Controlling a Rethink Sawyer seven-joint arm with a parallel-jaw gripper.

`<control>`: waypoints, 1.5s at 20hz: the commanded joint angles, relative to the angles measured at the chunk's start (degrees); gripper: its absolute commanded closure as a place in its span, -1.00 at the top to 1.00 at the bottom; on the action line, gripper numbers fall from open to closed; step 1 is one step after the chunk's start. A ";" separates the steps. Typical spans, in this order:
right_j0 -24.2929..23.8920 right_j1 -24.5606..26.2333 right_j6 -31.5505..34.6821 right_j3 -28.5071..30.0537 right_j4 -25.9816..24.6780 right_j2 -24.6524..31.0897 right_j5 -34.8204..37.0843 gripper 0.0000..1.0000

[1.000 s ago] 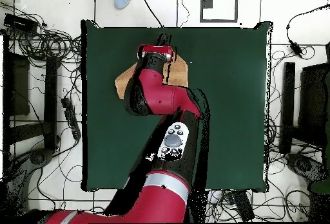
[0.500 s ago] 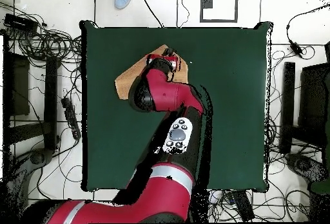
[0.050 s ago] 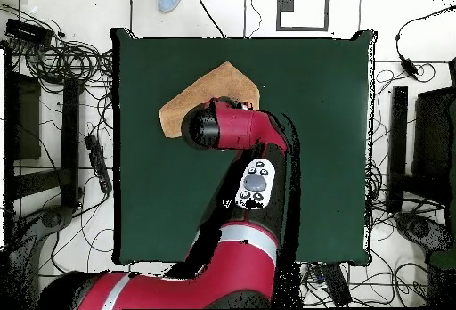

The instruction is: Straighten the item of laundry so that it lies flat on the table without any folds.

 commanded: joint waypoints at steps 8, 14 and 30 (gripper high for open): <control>-6.24 -9.08 -4.59 6.68 2.10 20.76 20.39 -1.00; -8.34 -8.15 -3.16 2.83 1.43 24.47 15.71 -1.00; -4.72 -2.67 0.72 -5.09 -3.58 21.50 15.59 -1.00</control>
